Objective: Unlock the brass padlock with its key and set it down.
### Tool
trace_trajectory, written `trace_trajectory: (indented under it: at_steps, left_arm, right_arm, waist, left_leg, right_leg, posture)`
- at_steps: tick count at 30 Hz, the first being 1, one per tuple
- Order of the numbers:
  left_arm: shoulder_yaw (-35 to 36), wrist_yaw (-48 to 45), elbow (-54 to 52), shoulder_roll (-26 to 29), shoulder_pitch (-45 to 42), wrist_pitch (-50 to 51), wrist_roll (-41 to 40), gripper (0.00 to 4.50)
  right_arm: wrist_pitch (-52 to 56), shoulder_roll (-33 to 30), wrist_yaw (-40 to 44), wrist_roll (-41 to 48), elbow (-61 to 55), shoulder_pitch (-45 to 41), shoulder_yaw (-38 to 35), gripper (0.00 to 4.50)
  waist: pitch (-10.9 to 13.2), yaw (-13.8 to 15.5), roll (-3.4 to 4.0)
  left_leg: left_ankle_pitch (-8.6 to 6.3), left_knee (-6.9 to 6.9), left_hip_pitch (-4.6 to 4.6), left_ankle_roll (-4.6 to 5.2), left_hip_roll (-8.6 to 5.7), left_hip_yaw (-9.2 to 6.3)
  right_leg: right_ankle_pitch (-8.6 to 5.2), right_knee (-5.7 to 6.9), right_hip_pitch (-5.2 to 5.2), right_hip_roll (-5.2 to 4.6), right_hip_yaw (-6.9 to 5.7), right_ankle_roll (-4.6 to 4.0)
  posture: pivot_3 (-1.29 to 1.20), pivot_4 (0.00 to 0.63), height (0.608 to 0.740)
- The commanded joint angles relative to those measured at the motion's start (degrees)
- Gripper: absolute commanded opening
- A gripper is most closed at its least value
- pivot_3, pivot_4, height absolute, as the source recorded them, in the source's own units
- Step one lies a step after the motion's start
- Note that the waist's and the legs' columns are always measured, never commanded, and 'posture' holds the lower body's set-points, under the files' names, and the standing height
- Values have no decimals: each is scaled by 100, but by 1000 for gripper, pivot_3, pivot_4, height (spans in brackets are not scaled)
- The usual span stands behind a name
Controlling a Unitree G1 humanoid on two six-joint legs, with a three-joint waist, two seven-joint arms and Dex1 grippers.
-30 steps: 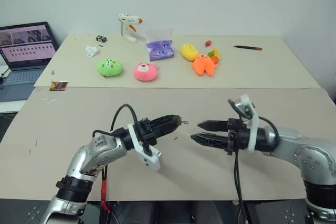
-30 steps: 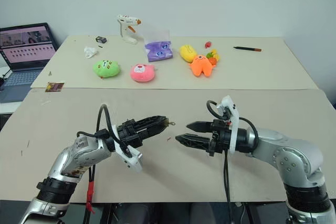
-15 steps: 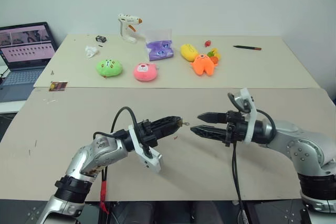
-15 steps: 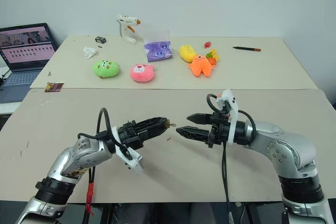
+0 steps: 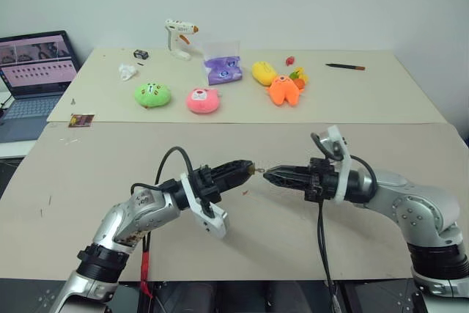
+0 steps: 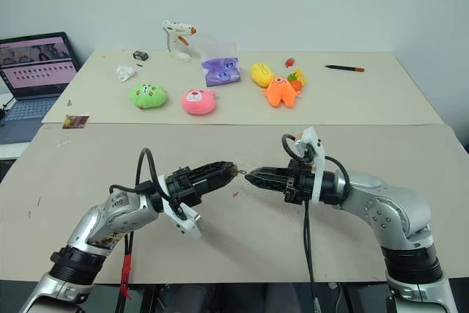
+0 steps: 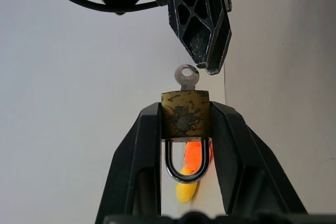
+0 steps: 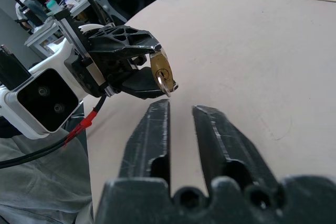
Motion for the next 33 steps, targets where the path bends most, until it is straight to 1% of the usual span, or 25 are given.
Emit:
trace_trajectory:
  at_steps: [1,10,14,15,16,21,26,33]
  left_arm:
    - [-44,72,-82,3,-140,49,-194,827]
    - [-126,51,-104,3,-199,175,-271,827]
    - [-156,41,-129,-13,-203,224,-296,827]
    - [-163,41,-127,-13,-206,230,-302,827]
    - [-168,37,-120,-13,-210,239,-311,827]
    - [-190,20,-135,-20,-207,277,-339,827]
    - [-204,8,-151,-28,-206,310,-349,827]
    - [-243,47,-131,-12,-191,325,-337,827]
  right_arm:
    - [-144,15,26,-6,-109,-167,-109,74]
    - [-142,7,54,-6,-161,-223,-127,74]
    - [-180,-43,78,-54,-173,-206,-154,1056]
    - [-192,-49,83,-79,-162,-207,-159,1516]
    - [-195,-54,98,-91,-157,-206,-162,1743]
    - [-203,-104,236,-115,-174,-133,-190,1743]
    - [-112,-157,367,55,-303,-36,-219,1743]
    - [-57,-138,292,219,-447,-34,-206,1743]
  waist:
    - [0,0,0]
    - [0,-1,0]
    - [0,-1,0]
    - [0,-1,0]
    - [0,-1,0]
    - [0,-2,0]
    - [0,0,0]
    - [0,-1,0]
  left_leg:
    - [0,0,0,0,0,0]
    - [0,-3,0,0,0,0]
    - [0,-3,0,0,0,0]
    - [0,-3,0,0,0,0]
    - [0,-3,0,0,0,0]
    - [0,-5,0,0,0,0]
    - [0,-6,0,0,0,0]
    - [1,-11,0,-1,0,0]
  right_leg:
    - [0,0,0,0,0,0]
    - [0,-1,-1,0,0,0]
    - [0,-1,-1,0,0,0]
    - [0,-1,-1,0,0,0]
    - [0,-1,-1,0,0,0]
    - [0,-2,-1,0,0,0]
    - [0,-4,0,0,0,0]
    - [0,-7,-1,0,0,1]
  posture:
    - [0,150,740]
    - [0,150,740]
    - [0,150,740]
    - [0,150,740]
    - [0,150,740]
    - [0,150,740]
    - [0,150,740]
    - [0,150,740]
